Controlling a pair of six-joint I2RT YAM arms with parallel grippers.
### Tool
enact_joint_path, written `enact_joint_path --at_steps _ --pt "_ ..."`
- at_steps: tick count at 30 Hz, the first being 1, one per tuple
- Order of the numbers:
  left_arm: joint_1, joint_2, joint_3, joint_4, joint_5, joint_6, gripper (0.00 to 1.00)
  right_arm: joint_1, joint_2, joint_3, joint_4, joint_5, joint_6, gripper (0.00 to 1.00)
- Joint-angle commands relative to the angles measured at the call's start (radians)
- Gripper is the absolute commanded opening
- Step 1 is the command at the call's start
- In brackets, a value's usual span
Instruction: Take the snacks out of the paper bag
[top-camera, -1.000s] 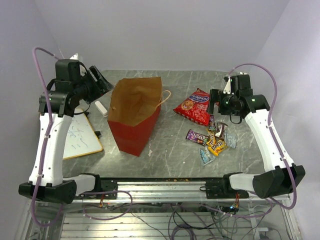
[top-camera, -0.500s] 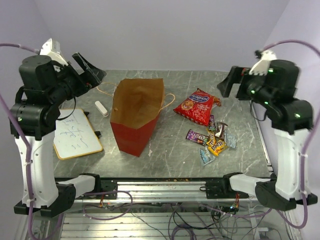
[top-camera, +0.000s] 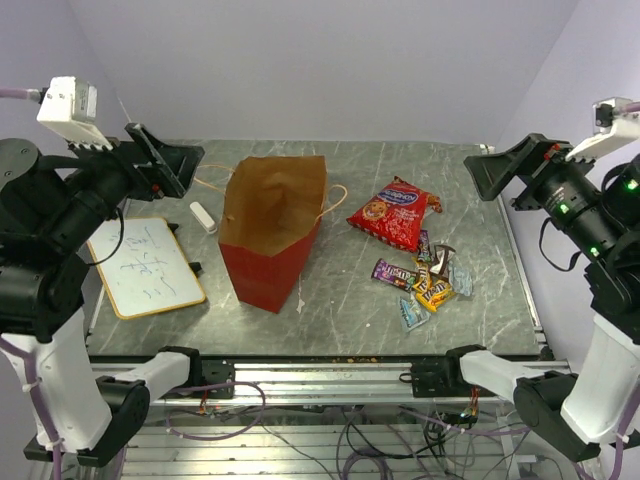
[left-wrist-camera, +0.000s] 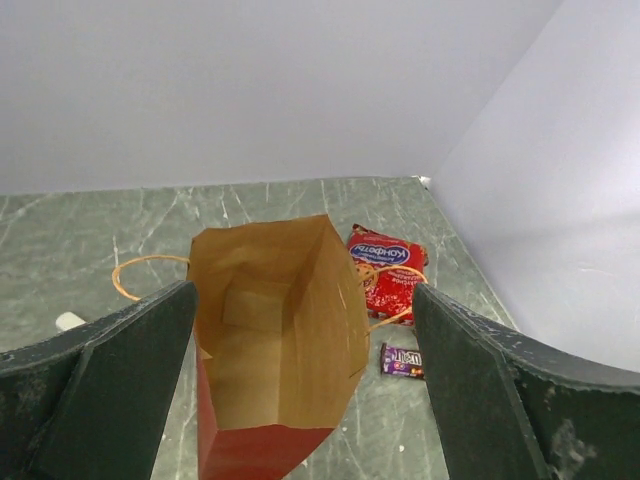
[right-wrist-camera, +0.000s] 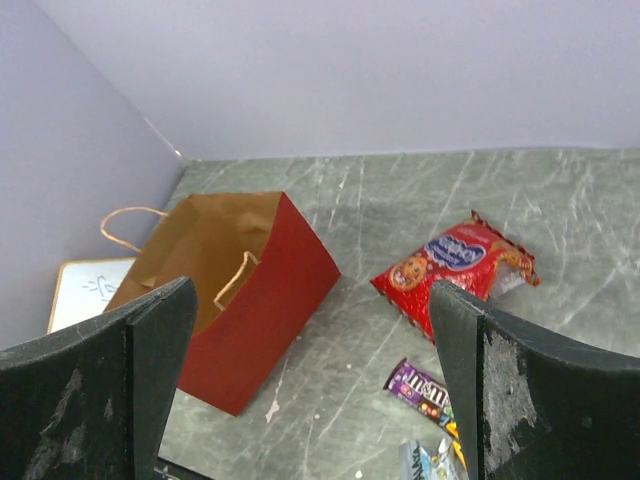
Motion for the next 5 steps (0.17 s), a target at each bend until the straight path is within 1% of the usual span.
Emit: enact_joint_path --at_steps 1,3,5 --pt "0.003 -0.001 0.025 -0.018 0.054 0.079 0.99 0.006 -0.023 -0.062 0.005 0.069 0.027 1.00" --pt "0.002 -0.004 0.019 -0.012 0.060 0.077 0.99 0.005 -0.048 -0.101 0.024 0.091 0.017 1.00" --pt "0.002 -0.005 0.012 -0.003 0.067 0.069 0.99 0.006 -0.040 -0.083 0.004 0.124 0.025 1.00"
